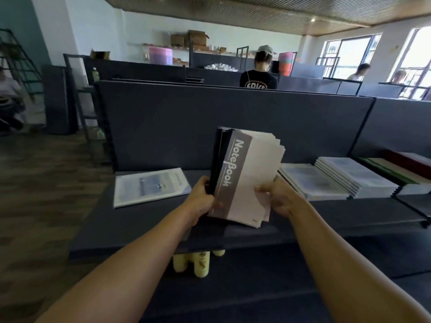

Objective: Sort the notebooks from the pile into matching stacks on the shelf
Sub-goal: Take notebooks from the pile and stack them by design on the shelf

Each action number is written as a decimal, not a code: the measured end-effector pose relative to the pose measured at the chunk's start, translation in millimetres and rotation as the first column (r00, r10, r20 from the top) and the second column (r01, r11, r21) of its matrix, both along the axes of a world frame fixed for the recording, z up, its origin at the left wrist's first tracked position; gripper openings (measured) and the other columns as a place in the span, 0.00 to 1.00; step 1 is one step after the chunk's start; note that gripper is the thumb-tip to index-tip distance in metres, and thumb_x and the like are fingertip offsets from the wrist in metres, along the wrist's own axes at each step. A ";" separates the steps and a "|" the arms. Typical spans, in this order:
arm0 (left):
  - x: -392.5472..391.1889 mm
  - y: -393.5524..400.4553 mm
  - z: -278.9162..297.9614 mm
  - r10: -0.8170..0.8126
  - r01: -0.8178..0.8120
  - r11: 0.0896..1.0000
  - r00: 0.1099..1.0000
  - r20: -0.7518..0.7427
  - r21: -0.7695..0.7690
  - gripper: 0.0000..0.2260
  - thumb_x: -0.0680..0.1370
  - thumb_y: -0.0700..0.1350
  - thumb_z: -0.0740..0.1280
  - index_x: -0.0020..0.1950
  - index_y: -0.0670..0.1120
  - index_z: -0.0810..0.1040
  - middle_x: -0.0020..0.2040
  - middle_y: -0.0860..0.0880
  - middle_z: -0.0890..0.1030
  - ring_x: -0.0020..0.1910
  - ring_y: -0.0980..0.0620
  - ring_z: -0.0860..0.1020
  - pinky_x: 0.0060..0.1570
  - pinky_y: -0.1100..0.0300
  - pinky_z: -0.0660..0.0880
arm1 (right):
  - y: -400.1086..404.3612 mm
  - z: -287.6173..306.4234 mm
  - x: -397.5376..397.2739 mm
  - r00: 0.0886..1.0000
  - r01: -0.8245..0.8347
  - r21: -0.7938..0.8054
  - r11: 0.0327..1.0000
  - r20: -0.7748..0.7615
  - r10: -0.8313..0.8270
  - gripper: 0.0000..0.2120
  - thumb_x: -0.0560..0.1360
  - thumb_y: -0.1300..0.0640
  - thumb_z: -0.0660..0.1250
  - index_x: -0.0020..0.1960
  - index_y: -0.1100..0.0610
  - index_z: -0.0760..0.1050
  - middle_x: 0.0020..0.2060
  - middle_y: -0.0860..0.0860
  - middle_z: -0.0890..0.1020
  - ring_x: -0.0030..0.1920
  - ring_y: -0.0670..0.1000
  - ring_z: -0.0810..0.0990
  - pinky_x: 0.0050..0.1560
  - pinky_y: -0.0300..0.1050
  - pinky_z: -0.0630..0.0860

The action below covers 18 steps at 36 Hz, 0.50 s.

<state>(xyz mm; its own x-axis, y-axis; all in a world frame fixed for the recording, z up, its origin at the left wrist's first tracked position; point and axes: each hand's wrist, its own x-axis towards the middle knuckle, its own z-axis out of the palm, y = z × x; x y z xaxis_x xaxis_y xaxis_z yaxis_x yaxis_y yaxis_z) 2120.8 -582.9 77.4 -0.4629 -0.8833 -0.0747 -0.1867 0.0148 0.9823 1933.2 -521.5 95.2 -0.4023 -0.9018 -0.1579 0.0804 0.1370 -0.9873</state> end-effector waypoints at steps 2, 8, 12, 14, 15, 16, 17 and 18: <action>15.2 -4.3 2.2 0.022 -0.023 0.995 1.000 -0.003 -0.102 0.29 0.69 0.26 0.70 0.63 0.48 0.67 0.52 0.50 0.77 0.52 0.50 0.76 0.47 0.58 0.73 | -9.4 2.0 17.6 0.999 -0.021 -0.076 0.997 -0.041 0.018 0.21 0.71 0.77 0.63 0.61 0.63 0.71 0.50 0.58 0.80 0.52 0.60 0.79 0.45 0.49 0.78; 46.3 -8.6 -18.2 0.106 -0.115 0.993 0.979 -0.173 -0.040 0.29 0.69 0.23 0.66 0.62 0.49 0.68 0.50 0.52 0.79 0.46 0.60 0.78 0.37 0.68 0.75 | -26.9 -4.0 48.8 0.995 -0.090 -0.145 0.985 -0.060 0.082 0.25 0.69 0.77 0.66 0.63 0.62 0.70 0.51 0.57 0.80 0.49 0.55 0.79 0.49 0.49 0.78; 42.5 -11.4 -18.7 0.136 -0.143 0.989 0.971 -0.196 -0.026 0.26 0.70 0.29 0.71 0.61 0.48 0.69 0.51 0.49 0.80 0.48 0.55 0.79 0.42 0.62 0.75 | -19.2 -19.8 49.0 0.984 -0.159 -0.041 0.986 -0.089 0.154 0.23 0.72 0.75 0.64 0.62 0.56 0.67 0.53 0.55 0.79 0.52 0.55 0.78 0.48 0.49 0.78; 37.9 -13.0 -15.2 0.172 -0.175 0.985 0.949 -0.263 0.013 0.23 0.69 0.28 0.71 0.57 0.49 0.71 0.48 0.49 0.81 0.47 0.53 0.79 0.41 0.61 0.74 | -16.2 -29.2 48.8 0.978 -0.180 0.017 0.984 -0.109 0.180 0.25 0.72 0.75 0.63 0.63 0.55 0.66 0.53 0.54 0.78 0.55 0.56 0.77 0.51 0.51 0.78; 36.4 -12.7 -15.5 0.184 -0.183 0.983 0.941 -0.285 0.029 0.23 0.69 0.28 0.71 0.55 0.49 0.71 0.47 0.49 0.81 0.46 0.52 0.79 0.40 0.61 0.74 | -16.0 -33.5 49.5 0.977 -0.172 0.029 0.985 -0.127 0.174 0.26 0.71 0.75 0.64 0.64 0.56 0.66 0.53 0.54 0.78 0.57 0.57 0.77 0.55 0.53 0.77; 36.0 -11.3 -18.0 0.188 -0.189 0.982 0.940 -0.286 0.025 0.23 0.69 0.27 0.70 0.55 0.50 0.71 0.47 0.49 0.81 0.46 0.53 0.79 0.40 0.62 0.74 | -16.9 -37.0 50.4 0.976 -0.156 0.029 0.987 -0.147 0.158 0.26 0.71 0.75 0.64 0.65 0.58 0.66 0.53 0.54 0.78 0.57 0.57 0.77 0.57 0.53 0.77; 36.3 -9.3 -21.1 0.185 -0.192 0.981 0.946 -0.267 0.002 0.24 0.69 0.27 0.70 0.56 0.50 0.70 0.47 0.49 0.81 0.46 0.54 0.80 0.39 0.63 0.74 | -18.4 -39.8 51.3 0.978 -0.132 0.023 0.991 -0.162 0.134 0.26 0.71 0.75 0.64 0.65 0.58 0.67 0.52 0.54 0.78 0.56 0.56 0.77 0.56 0.52 0.77; 37.1 -8.0 -24.6 0.174 -0.188 0.981 0.955 -0.239 -0.037 0.24 0.70 0.28 0.71 0.58 0.50 0.70 0.48 0.50 0.81 0.47 0.54 0.80 0.40 0.64 0.74 | -17.8 -40.2 53.4 0.977 -0.112 0.023 0.993 -0.181 0.114 0.25 0.71 0.75 0.65 0.64 0.58 0.67 0.51 0.54 0.78 0.53 0.54 0.77 0.53 0.50 0.77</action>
